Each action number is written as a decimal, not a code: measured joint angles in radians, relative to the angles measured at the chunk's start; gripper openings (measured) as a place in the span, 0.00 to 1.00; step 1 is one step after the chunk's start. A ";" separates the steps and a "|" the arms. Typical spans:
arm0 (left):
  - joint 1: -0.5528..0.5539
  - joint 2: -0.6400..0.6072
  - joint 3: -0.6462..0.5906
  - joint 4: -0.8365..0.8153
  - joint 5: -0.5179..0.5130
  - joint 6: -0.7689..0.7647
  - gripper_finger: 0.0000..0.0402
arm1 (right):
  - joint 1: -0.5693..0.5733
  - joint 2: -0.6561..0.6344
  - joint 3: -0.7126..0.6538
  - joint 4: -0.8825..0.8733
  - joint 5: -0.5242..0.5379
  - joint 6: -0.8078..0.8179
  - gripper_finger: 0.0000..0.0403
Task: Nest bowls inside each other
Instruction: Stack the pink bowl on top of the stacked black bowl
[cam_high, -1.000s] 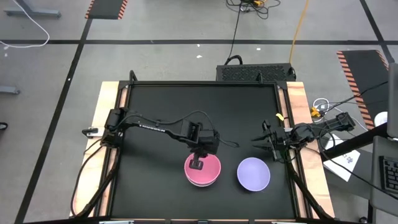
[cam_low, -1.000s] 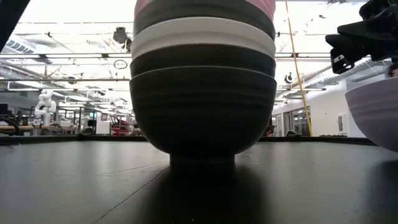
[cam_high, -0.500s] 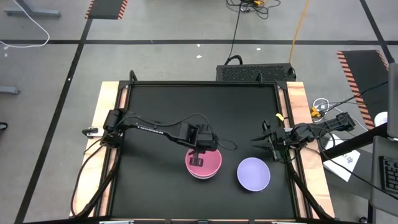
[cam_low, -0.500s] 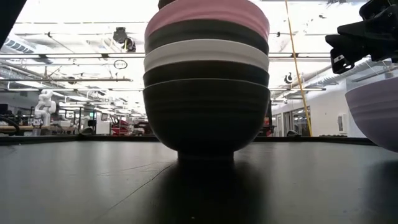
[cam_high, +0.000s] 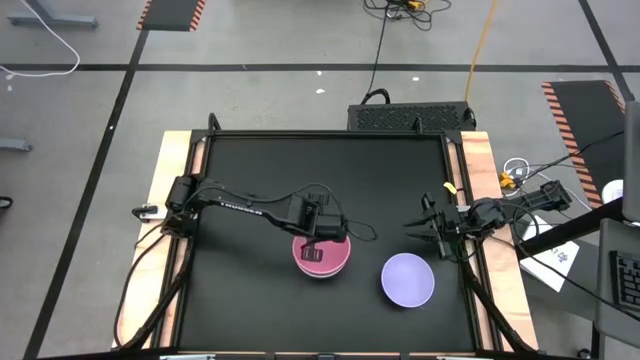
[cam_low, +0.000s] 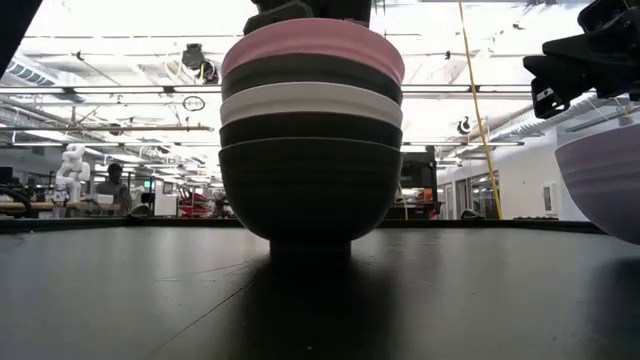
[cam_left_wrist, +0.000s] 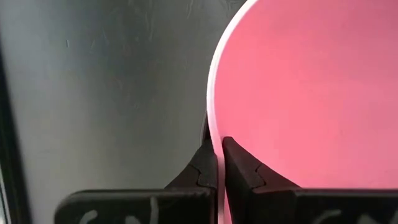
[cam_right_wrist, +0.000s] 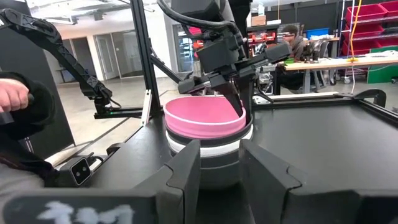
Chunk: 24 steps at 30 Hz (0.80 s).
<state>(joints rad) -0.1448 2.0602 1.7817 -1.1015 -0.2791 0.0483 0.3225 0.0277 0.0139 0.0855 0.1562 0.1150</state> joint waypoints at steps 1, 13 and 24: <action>0.000 0.000 0.000 0.000 -0.002 0.000 0.01 | 0.000 0.000 0.000 0.000 0.000 0.000 0.26; 0.020 0.000 0.000 -0.007 -0.064 -0.005 0.01 | 0.000 0.000 0.000 -0.001 0.000 0.002 0.26; 0.054 0.000 -0.001 0.002 -0.063 0.012 0.01 | 0.000 0.000 0.000 -0.020 0.000 0.004 0.26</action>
<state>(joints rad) -0.0910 2.0605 1.7805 -1.0996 -0.3417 0.0601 0.3222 0.0277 0.0140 0.0650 0.1558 0.1186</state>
